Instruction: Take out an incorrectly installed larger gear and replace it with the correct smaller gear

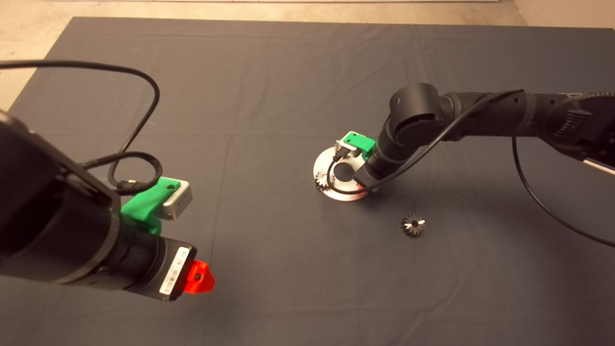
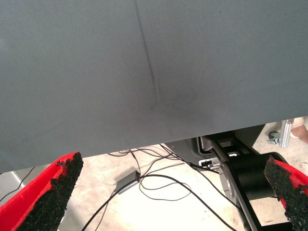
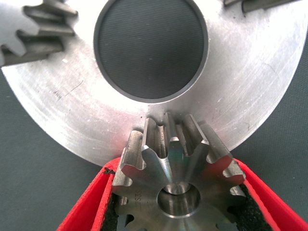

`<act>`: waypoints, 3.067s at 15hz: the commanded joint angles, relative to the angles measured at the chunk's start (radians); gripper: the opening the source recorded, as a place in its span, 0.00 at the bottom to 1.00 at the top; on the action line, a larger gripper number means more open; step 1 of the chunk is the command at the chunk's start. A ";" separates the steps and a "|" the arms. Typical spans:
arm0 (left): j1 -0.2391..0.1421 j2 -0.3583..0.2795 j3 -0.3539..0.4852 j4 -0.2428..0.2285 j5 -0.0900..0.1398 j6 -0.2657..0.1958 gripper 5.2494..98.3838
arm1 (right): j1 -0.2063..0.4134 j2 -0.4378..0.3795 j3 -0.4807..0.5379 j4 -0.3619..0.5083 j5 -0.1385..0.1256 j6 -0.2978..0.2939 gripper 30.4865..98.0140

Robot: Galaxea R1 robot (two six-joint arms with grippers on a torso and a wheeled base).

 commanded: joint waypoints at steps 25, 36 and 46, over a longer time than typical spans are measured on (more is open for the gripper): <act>-0.009 0.002 0.012 -0.019 0.132 -0.018 0.99 | 0.151 -0.197 0.080 0.065 0.008 0.013 0.29; -0.009 -0.001 0.014 -0.031 0.132 -0.019 0.99 | 0.090 -0.341 0.172 0.056 0.011 0.013 0.29; -0.009 -0.001 0.014 -0.033 0.132 -0.025 0.99 | 0.043 -0.347 0.172 0.021 0.014 0.078 0.29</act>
